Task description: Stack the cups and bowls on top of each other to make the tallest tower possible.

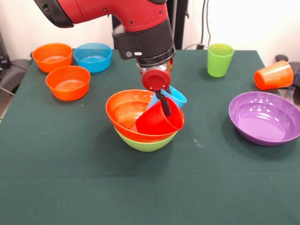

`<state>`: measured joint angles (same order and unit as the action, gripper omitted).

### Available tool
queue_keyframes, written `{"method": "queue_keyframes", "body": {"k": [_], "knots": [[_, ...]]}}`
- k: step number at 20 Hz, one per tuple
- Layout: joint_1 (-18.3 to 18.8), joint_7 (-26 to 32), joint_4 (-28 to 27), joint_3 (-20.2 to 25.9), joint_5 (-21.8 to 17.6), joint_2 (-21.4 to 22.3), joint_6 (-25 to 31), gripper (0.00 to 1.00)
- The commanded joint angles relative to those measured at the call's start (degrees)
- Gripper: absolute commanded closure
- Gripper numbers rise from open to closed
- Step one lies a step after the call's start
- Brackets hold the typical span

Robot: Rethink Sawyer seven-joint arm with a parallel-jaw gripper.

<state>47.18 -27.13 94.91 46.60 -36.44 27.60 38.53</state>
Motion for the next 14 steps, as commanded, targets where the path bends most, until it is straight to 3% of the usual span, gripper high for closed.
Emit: {"method": "queue_keyframes", "body": {"k": [1,9,14], "knots": [[-1.4,3.1,-3.2,-4.2,-3.7,2.1,6.9,0.00],[-1.8,3.7,-3.8,-5.1,-4.4,3.1,8.3,0.00],[0.1,6.4,-3.6,-4.3,-3.8,3.4,9.5,0.00]]}}
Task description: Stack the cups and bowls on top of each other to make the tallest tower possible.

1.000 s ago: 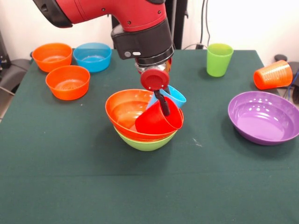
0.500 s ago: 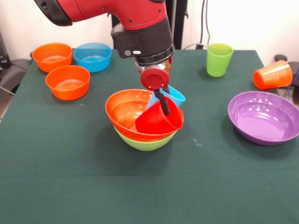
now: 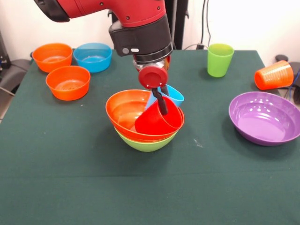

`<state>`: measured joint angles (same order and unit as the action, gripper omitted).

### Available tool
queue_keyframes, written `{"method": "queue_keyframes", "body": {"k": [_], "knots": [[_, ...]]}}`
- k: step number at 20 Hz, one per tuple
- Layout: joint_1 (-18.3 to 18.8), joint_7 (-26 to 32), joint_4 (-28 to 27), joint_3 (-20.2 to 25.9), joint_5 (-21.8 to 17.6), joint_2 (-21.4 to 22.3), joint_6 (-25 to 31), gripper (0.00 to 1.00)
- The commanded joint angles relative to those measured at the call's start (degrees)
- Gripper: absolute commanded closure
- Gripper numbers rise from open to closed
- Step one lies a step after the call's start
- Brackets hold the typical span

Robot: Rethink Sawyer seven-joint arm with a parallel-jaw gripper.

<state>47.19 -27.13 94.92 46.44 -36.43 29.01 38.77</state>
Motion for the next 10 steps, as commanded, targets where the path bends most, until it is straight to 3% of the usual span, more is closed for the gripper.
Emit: {"method": "queue_keyframes", "body": {"k": [1,10], "knots": [[0.5,6.9,-3.7,-4.0,-3.8,1.8,9.2,0.00],[1.9,8.2,-5.3,-4.5,-6.7,-0.2,8.4,0.00]]}}
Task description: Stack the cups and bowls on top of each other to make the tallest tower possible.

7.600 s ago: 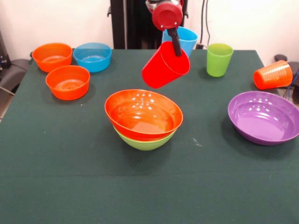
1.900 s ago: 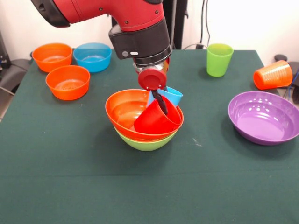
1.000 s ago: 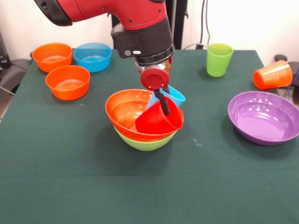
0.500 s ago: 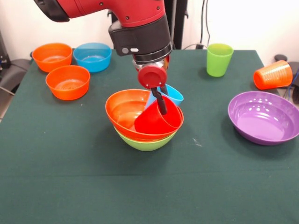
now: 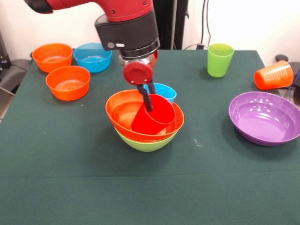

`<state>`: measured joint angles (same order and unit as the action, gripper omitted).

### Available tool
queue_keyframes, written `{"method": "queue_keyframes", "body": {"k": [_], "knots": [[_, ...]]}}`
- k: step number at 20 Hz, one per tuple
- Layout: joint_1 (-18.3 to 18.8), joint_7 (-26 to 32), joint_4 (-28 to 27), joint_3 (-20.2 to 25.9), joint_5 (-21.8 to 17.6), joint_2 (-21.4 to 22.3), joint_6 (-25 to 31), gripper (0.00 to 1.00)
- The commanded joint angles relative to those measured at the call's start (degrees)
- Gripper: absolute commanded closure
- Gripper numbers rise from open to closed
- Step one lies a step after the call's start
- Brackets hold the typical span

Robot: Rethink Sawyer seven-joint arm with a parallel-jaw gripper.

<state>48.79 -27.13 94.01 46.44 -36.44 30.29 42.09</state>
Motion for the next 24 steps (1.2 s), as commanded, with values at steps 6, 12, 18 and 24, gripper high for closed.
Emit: {"method": "queue_keyframes", "body": {"k": [6,12,18,24], "knots": [[0.0,6.9,-4.5,-5.1,-8.0,-2.3,3.3,0.00],[-0.6,5.6,-4.7,-5.6,-8.5,-2.5,2.2,0.00],[-1.0,3.6,-4.5,-5.5,-9.4,-2.3,2.1,0.00],[-1.2,2.0,-3.9,-5.4,-9.3,-1.3,2.6,0.00]]}}
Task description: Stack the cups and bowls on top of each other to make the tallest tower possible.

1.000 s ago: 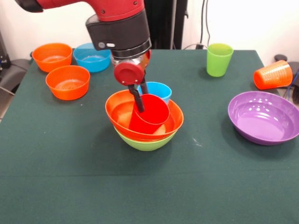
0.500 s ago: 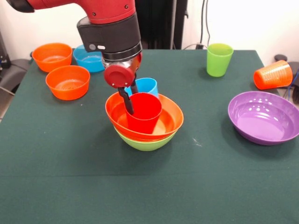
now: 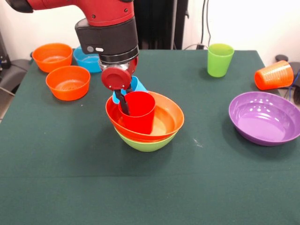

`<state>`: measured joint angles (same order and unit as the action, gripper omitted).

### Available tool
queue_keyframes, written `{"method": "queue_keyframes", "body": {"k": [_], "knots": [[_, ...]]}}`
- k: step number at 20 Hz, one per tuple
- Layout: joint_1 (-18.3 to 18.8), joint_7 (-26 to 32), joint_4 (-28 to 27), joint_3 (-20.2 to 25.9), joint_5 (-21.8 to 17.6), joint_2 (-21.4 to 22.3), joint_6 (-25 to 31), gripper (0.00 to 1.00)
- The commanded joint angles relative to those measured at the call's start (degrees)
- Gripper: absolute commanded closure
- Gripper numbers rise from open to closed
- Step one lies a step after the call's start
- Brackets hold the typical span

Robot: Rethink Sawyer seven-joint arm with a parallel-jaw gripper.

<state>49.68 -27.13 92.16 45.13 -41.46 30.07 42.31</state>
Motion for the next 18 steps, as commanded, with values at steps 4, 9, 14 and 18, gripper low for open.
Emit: {"method": "queue_keyframes", "body": {"k": [4,9,14,18], "knots": [[-2.5,0.4,-1.1,-4.4,-3.8,0.0,2.4,0.00],[-3.6,-4.1,2.5,-4.7,-2.2,4.1,2.7,0.00],[-5.0,-8.4,6.2,-5.1,-0.3,8.2,2.8,0.00],[-5.7,-9.3,7.2,-5.3,0.8,9.1,2.5,0.00]]}}
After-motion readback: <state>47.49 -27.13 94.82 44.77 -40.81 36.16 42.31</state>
